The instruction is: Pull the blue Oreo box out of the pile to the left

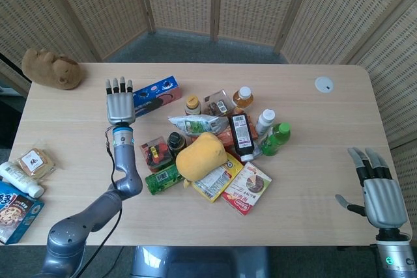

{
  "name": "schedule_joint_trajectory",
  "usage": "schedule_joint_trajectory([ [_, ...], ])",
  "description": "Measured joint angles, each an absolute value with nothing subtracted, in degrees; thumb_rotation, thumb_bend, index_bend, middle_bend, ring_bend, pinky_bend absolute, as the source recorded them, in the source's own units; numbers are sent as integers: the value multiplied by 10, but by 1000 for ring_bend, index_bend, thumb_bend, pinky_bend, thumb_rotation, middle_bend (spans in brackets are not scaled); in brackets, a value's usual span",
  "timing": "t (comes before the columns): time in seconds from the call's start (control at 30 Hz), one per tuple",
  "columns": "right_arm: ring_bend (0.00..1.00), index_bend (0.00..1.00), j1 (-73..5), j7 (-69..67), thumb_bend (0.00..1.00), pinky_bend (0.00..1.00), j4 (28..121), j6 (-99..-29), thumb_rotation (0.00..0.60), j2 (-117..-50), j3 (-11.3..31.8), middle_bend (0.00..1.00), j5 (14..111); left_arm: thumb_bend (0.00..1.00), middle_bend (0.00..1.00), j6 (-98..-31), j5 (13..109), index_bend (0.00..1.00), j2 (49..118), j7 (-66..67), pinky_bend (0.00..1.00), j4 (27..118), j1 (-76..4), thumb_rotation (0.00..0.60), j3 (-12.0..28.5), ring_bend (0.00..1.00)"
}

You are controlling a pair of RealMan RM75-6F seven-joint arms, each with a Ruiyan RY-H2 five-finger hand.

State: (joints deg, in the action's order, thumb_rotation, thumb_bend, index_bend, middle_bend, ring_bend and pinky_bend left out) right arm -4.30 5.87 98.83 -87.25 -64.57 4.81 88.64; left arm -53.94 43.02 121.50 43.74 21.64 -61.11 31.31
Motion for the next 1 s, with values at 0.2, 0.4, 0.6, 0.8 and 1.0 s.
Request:
schedule_joint_trajectory([
  [0.2, 0, 0, -44, 61, 0, 0, 988, -870, 600, -648, 46, 0, 887, 0, 0, -528, 433, 133, 1223, 431, 0, 193, -616, 600, 317, 0],
  [0.4, 0, 0, -45, 63, 0, 0, 986, -869, 600, -649, 46, 0, 884, 0, 0, -525, 447, 136, 1222, 421, 0, 187, -615, 600, 313, 0],
  [0.6, 0, 0, -45, 63, 0, 0, 988, -871, 600, -648, 45, 0, 886, 0, 0, -525, 467, 137, 1210, 412, 0, 196, -608, 600, 301, 0],
  [0.8, 0, 0, -45, 64, 0, 0, 992, -872, 600, -647, 43, 0, 890, 0, 0, -509, 489, 137, 1183, 413, 0, 232, -590, 600, 278, 0],
  [1.0, 0, 0, -46, 66, 0, 0, 993, -871, 600, -648, 42, 0, 890, 0, 0, -476, 482, 136, 1143, 444, 0, 297, -571, 600, 270, 0],
])
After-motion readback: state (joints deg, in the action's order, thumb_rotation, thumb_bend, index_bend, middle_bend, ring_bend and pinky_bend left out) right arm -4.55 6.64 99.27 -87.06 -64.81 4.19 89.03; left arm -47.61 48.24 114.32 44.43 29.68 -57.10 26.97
